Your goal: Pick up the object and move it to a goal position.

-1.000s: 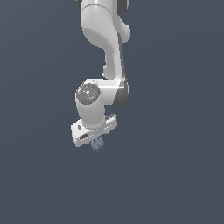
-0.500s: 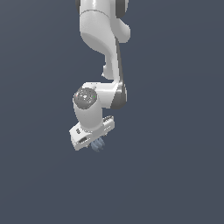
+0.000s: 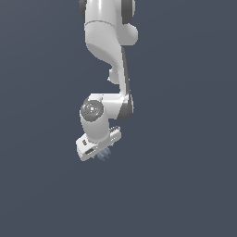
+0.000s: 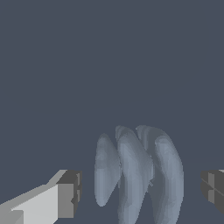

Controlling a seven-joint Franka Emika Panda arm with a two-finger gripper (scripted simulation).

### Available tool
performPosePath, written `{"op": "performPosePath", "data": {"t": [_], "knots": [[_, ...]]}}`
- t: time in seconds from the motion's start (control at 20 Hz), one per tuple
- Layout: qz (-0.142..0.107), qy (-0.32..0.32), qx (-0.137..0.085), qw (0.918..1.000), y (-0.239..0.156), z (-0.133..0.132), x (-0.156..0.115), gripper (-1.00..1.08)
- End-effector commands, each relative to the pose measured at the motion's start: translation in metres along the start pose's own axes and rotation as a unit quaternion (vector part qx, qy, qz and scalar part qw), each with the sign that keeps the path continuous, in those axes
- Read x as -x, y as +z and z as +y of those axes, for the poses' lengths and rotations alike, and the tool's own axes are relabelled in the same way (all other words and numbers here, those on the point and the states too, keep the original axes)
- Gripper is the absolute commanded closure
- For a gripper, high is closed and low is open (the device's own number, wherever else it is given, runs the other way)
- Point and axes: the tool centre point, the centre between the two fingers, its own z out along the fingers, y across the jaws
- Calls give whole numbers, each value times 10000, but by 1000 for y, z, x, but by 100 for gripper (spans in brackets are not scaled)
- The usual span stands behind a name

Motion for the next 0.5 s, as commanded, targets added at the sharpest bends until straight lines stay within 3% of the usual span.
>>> {"op": "performPosePath", "data": {"t": [0.0, 0.35, 0.4, 0.45], "knots": [[-2, -6, -3, 10000, 13, 0, 1, -92], [-2, -9, -3, 10000, 23, 0, -1, -92], [-2, -9, -3, 10000, 23, 0, -1, 108], [-2, -9, -3, 10000, 23, 0, -1, 108]]}}
